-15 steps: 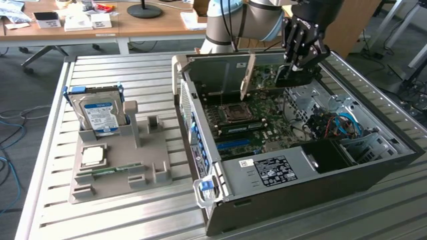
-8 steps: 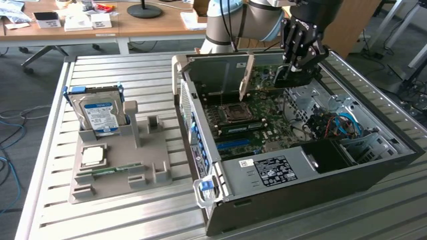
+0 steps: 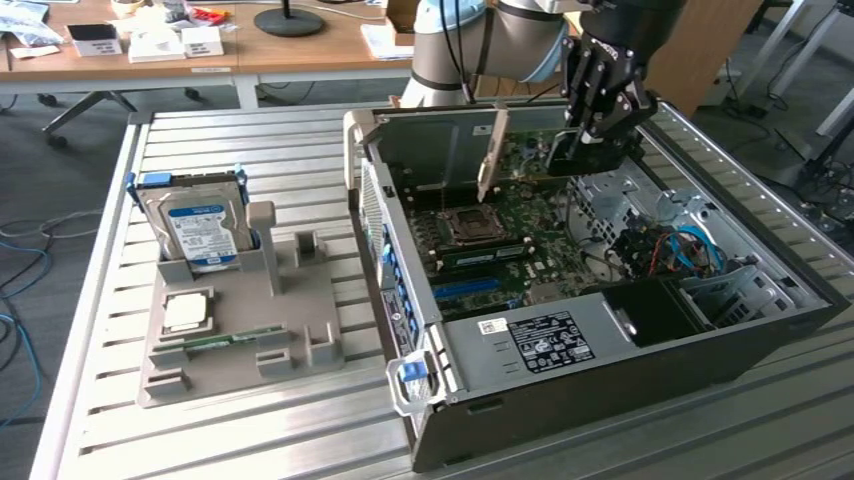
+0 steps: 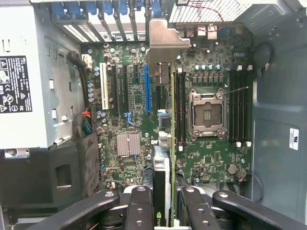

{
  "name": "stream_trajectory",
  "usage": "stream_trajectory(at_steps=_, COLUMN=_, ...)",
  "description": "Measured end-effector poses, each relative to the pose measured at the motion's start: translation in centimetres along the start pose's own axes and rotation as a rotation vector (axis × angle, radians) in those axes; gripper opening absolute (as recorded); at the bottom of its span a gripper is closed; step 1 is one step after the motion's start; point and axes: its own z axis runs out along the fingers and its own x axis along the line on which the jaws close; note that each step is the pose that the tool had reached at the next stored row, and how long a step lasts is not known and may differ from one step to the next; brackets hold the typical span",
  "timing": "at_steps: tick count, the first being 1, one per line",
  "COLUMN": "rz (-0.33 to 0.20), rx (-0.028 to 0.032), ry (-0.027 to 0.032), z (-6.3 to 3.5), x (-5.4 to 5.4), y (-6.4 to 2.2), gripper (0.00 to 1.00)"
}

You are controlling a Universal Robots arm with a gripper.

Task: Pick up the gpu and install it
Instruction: 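Insert the gpu into the slot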

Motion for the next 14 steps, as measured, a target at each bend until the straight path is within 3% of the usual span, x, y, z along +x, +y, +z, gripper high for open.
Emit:
stream_trajectory(at_steps=3, rz=0.001, rx=-0.0045, ry=0.0002, z=0.05, x=0.0, y=-0.01, gripper=0.27)
stream_trajectory(at_steps=14, rz=0.001, rx=-0.005, ry=0.0005, z=1.83, x=0.1, y=0.11, gripper=0.27)
